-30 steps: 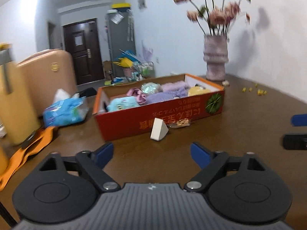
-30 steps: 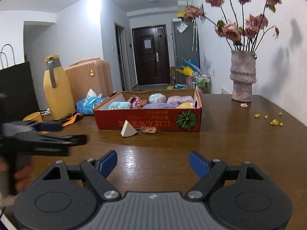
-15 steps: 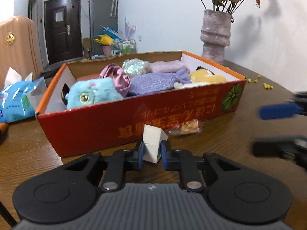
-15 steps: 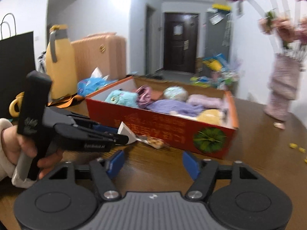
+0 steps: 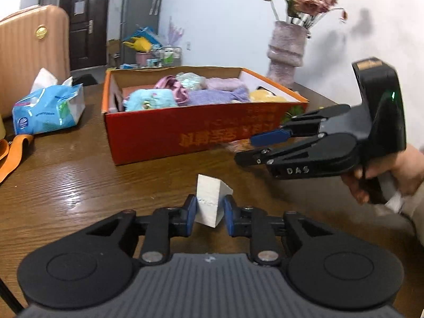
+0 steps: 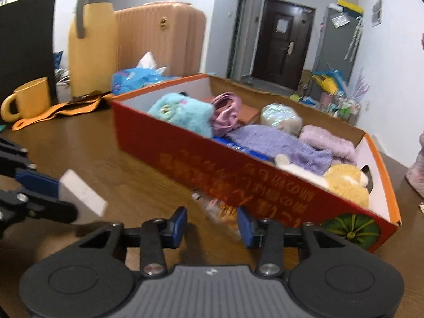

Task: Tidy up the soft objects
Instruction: 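Grasp the orange snack packet with the right gripper while the left gripper holds the sponge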

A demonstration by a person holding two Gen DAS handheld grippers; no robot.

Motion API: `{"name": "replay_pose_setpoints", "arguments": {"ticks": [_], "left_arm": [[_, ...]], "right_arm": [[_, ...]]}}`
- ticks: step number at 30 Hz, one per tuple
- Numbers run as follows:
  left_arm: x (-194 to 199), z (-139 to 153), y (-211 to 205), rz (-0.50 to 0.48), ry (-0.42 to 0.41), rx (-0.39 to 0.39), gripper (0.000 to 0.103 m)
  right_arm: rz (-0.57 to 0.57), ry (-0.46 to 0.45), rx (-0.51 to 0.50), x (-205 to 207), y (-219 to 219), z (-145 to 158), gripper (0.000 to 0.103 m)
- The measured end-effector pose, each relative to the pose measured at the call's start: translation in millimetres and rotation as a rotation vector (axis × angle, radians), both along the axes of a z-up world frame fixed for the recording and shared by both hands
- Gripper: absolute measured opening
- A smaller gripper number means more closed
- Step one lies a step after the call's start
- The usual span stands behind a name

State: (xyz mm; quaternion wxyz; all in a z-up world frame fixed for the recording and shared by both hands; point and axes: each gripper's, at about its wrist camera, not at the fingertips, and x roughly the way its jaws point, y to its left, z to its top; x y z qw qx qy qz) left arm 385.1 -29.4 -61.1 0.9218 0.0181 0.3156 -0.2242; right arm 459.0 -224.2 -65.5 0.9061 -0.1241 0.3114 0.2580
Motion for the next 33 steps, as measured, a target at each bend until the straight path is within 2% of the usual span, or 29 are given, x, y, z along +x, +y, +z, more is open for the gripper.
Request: {"name": "replay_pose_setpoints", "arguments": {"ticks": [1,2,3,5,8,10,11,12,13,15,18,20,25,27,28,31,33], "left_arm": [[-1.9,-1.8,-2.1,-0.013,-0.005,0.0,0.035],[-3.1,-3.6,-2.5,-0.015,-0.006,0.001,0.048],[-2.1,-5.6,-3.0,-0.008,-0.004,0.002,0.055],[-2.2,-9.1,-4.1,-0.013,-0.009,0.001,0.056],[-1.5,-11.3,-6.4,-0.008,-0.021,0.008,0.059],[1.6,-14.6,-7.9,-0.003,-0.005,0.014,0.055],[3.2,-16.7,-8.7,0.0,0.006,0.016,0.043],[3.5,-18.3,-10.0,-0.002,0.013,0.022,0.023],[3.4,-19.0,-10.7,0.0,0.01,0.03,0.019],[4.8,-18.4,-8.4,0.007,0.017,0.017,0.019],[7.1,-17.8,-3.8,0.041,0.023,0.006,0.019],[8.8,-17.5,-0.6,0.065,0.025,0.005,0.019],[9.0,-16.2,2.3,0.089,0.016,0.008,0.019],[9.0,-17.2,2.4,0.092,0.02,0.01,0.019],[9.0,-17.8,1.8,0.094,0.021,0.014,0.019],[8.5,-18.1,1.5,0.095,0.02,0.018,0.019],[7.8,-17.8,1.4,0.098,0.015,0.019,0.019]], "right_arm": [[-0.002,0.004,0.02,-2.0,-2.7,0.9,0.035],[-0.012,-0.001,0.015,-1.8,-3.3,0.1,0.035],[-0.024,-0.014,-0.002,-0.6,-2.4,-1.7,0.035],[-0.034,-0.025,-0.018,4.1,-2.3,-5.2,0.035],[-0.026,-0.04,0.016,8.5,-3.0,-5.5,0.038],[-0.013,-0.066,-0.008,10.0,1.6,-6.5,0.041],[-0.001,-0.072,-0.017,10.0,3.7,-7.4,0.043],[0.006,-0.069,-0.024,9.9,5.3,-8.3,0.044],[0.023,-0.057,-0.03,8.4,6.2,-8.1,0.045],[0.048,-0.039,-0.016,6.0,5.4,-5.9,0.041],[0.051,-0.087,0.017,3.0,1.8,-0.8,0.043],[0.043,-0.107,-0.015,5.7,3.4,-2.3,0.047],[0.056,-0.097,-0.049,13.6,6.9,-11.2,0.045],[0.038,-0.105,-0.07,12.9,7.7,-10.6,0.036],[0.029,-0.109,-0.082,13.5,8.3,-10.7,0.026],[0.032,-0.12,-0.119,11.4,11.2,-12.2,0.022],[0.035,-0.15,-0.179,4.6,17.8,-13.9,0.02]]}}
